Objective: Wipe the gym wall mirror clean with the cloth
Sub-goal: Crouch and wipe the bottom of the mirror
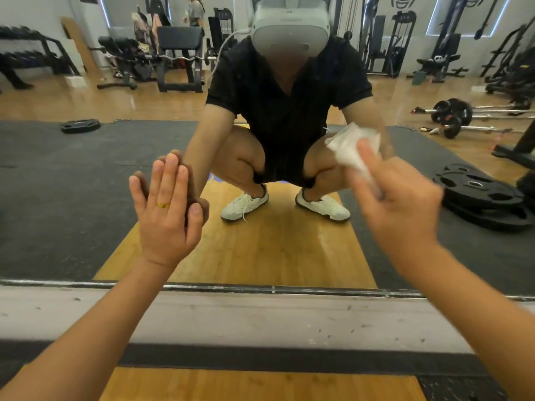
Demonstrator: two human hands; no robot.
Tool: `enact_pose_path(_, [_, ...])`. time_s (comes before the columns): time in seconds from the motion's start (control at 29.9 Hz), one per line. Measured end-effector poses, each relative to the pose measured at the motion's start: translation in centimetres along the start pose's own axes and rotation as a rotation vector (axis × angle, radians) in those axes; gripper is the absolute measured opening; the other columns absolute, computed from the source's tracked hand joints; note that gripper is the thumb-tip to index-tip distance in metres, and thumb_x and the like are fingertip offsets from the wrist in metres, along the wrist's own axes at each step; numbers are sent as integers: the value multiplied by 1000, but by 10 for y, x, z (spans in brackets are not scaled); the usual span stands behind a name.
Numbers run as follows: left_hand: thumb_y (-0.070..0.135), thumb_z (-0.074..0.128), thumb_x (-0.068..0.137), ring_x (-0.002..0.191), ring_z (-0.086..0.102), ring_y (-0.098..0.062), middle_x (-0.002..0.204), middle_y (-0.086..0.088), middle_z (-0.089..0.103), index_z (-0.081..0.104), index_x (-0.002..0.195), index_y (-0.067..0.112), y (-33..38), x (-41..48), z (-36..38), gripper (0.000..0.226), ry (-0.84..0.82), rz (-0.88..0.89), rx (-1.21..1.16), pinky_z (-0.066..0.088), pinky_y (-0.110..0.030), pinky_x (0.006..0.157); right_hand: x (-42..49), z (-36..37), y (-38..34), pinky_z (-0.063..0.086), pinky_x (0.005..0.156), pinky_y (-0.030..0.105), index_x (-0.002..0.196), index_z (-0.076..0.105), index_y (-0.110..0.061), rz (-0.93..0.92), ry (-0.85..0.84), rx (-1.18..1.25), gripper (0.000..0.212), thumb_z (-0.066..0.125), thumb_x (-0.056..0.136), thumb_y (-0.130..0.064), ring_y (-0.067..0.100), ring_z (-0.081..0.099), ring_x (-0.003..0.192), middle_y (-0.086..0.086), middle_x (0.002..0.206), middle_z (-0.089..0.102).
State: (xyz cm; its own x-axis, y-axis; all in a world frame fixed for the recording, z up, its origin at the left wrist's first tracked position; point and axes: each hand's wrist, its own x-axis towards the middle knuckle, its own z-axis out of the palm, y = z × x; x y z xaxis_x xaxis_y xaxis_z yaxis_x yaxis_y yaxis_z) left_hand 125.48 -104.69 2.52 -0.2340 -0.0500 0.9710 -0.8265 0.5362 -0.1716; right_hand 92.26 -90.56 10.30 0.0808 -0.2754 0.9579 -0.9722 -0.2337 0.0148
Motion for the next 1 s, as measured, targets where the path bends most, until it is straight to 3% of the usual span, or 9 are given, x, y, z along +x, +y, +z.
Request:
enact_pose_path(0.17, [26, 36, 105, 159, 6, -22, 173, -3, 6, 23, 160, 2, 0, 2, -2, 62, -19, -4, -12, -3, -49, 127, -41, 13, -8, 33, 40, 28, 135, 66, -22, -254, -195, -138, 33, 53, 108, -34, 20, 51, 47, 1, 71, 55])
enact_pose_path(0.3, [20, 41, 105, 159, 11, -27, 167, -15, 18, 33, 155, -5, 3, 3, -12, 56, -54, -25, -72, 2, -56, 125, 7, -15, 29, 44, 47, 34, 134, 69, -15, -35, 38, -92, 34, 64, 104, -29, 26, 57, 59, 8, 76, 63])
enact_pose_path(0.37, [14, 46, 103, 157, 15, -32, 162, -21, 28, 39, 151, -6, 7, 7, -18, 52, -70, 14, -105, 7, -61, 124, 6, -14, 21, 45, 51, 35, 134, 68, -13, 58, 69, -29, 35, 66, 102, -27, 25, 58, 63, 9, 78, 64])
enact_pose_path(0.53, [12, 52, 98, 153, 31, -32, 164, -16, 32, 41, 149, -5, 47, 33, -21, 55, -101, 281, -176, 17, -60, 123, -56, 15, -15, 34, 40, 29, 134, 68, -21, -189, -206, -126, 34, 59, 105, -35, 18, 49, 47, 1, 71, 54])
enact_pose_path(0.64, [16, 53, 99, 153, 30, -33, 158, -21, 38, 42, 149, -5, 80, 46, -12, 55, -149, 278, -186, 17, -59, 124, -34, -2, 16, 39, 42, 32, 134, 69, -22, -119, -81, -141, 34, 60, 104, -35, 22, 55, 52, 3, 73, 58])
enact_pose_path(0.77, [24, 59, 99, 156, 24, -31, 165, -17, 29, 43, 153, -1, 95, 45, 4, 62, -180, 239, -81, 9, -56, 126, 0, -28, 54, 46, 50, 37, 135, 68, -15, 111, 99, -34, 36, 63, 103, -29, 26, 57, 62, 8, 76, 62])
enact_pose_path(0.87, [30, 59, 99, 157, 18, -30, 170, -13, 18, 35, 157, 1, 99, 39, 10, 69, -156, 212, -49, 5, -56, 126, -39, -15, 34, 42, 44, 32, 135, 68, -12, 3, -24, -44, 36, 58, 104, -30, 23, 54, 54, 7, 73, 60])
enact_pose_path(0.94, [33, 57, 99, 158, 16, -30, 171, -11, 15, 27, 160, 3, 101, 38, 11, 75, -142, 203, -46, 2, -55, 127, -63, -13, 31, 30, 44, 22, 133, 70, -16, -129, -166, -136, 36, 55, 105, -33, 18, 51, 49, 3, 74, 60])
enact_pose_path(1.0, [35, 56, 100, 158, 15, -29, 172, -10, 14, 23, 162, 5, 102, 39, 13, 77, -127, 207, -61, 0, -53, 127, -56, -26, 56, 25, 45, 23, 132, 71, -20, -156, -137, -206, 34, 56, 105, -33, 17, 50, 48, 1, 73, 59])
